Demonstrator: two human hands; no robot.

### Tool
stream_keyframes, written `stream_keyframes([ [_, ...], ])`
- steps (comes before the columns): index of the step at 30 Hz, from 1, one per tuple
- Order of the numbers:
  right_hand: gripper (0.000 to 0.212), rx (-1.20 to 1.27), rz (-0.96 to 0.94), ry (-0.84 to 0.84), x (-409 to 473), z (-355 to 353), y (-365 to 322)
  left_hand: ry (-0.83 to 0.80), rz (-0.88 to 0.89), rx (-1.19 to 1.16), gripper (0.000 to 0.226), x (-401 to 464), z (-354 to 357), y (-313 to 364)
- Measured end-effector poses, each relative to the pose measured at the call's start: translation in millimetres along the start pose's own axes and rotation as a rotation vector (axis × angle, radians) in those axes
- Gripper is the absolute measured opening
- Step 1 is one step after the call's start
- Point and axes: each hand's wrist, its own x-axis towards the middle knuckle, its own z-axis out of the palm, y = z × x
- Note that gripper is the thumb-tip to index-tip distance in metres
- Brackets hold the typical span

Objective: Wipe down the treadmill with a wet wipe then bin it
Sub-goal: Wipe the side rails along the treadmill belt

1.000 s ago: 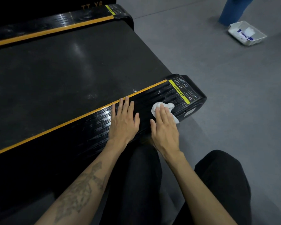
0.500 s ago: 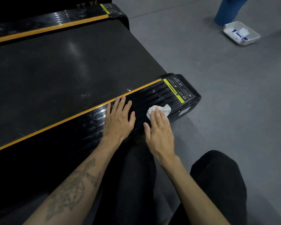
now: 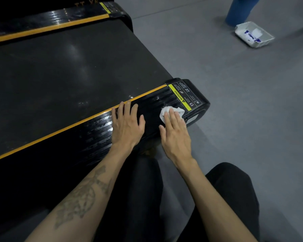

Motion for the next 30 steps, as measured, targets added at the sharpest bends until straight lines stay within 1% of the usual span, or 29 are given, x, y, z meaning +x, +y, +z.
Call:
stream_keyframes([
  [2,0.063,-0.010,0.028,0.013,-10.5,1.7,-5.2,-0.030,0.011,-0.003,0.054,1.7,0.4,0.8],
  [4,0.062,-0.019,-0.008,0.005,-13.0,5.1,-12.9,-0.054,0.012,-0.002,0.057,4.1,0.5,0.9],
  [7,0.060,-0.039,-0.058,-0.012,5.5,3.0,-7.8,-0.063,0.009,-0.005,0.058,4.2,0.9,0.9],
  [10,0.061,-0.034,0.005,0.003,5.7,-1.2,0.9,-0.067,0.000,-0.011,0.058,3.1,-0.1,2.2],
  [12,0.064,-0.017,0.051,0.009,-7.0,-0.4,-7.0,-0.062,-0.002,-0.004,0.058,3.0,-0.2,2.8],
  [15,0.066,0.014,-0.014,-0.020,-6.0,2.9,-17.1,-0.061,-0.004,0.007,0.057,4.0,0.3,2.1],
  [17,0.065,0.010,-0.053,-0.028,8.0,1.9,-10.4,-0.060,-0.002,0.009,0.057,3.4,0.8,2.6],
  [20,0.064,-0.005,-0.002,-0.025,15.5,-0.6,3.3,-0.053,-0.005,0.007,0.056,3.5,0.7,3.2],
  [22,0.064,-0.009,0.040,0.002,5.1,-1.2,-1.9,-0.048,-0.004,0.008,0.056,3.1,0.5,2.6],
  [25,0.065,0.015,-0.025,-0.027,-0.2,1.2,-12.9,-0.049,-0.007,0.002,0.057,4.6,0.6,2.4],
  [27,0.064,0.006,-0.082,-0.042,12.5,-0.9,-8.1,-0.047,-0.008,-0.003,0.057,5.0,0.6,3.3],
  [30,0.064,-0.016,-0.045,-0.042,27.3,-4.4,5.1,-0.044,-0.009,-0.004,0.056,4.8,1.3,3.9],
])
